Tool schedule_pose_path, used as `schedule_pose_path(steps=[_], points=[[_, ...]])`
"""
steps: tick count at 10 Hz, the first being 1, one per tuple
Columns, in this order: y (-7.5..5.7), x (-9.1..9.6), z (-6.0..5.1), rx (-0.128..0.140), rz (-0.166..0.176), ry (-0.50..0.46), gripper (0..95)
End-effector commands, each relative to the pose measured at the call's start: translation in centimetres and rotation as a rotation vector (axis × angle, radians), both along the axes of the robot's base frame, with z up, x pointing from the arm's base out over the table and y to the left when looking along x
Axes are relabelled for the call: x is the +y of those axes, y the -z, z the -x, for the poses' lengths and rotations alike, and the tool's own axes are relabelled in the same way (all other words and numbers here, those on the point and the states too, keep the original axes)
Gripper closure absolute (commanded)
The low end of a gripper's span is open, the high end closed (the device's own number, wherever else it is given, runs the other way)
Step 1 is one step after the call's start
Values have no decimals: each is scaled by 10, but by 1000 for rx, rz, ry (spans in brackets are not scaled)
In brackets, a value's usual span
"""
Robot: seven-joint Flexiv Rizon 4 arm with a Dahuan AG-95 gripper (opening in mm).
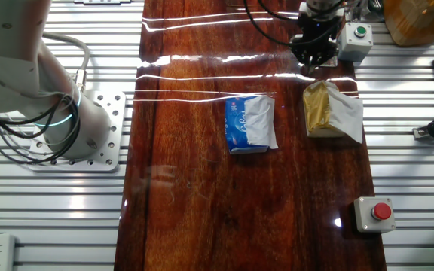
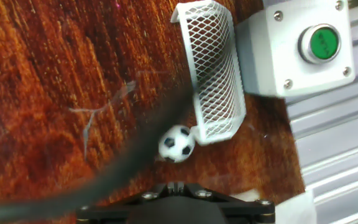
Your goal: Push the soccer ball into the goal
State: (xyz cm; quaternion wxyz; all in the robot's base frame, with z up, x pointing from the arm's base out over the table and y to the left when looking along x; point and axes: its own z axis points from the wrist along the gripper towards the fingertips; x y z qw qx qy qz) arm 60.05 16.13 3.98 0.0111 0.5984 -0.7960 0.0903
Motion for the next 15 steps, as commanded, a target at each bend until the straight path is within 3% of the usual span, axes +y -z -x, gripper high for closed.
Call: schedule_pose_path(steps=[1, 5, 7, 12, 15], points=[[5, 1, -2, -5, -5, -4, 950], [20, 9, -13, -12, -7, 1, 950], [14, 17, -21, -9, -6, -1, 950], [14, 26, -19, -4, 6, 0, 950], [17, 17, -7, -2, 12, -14, 950]])
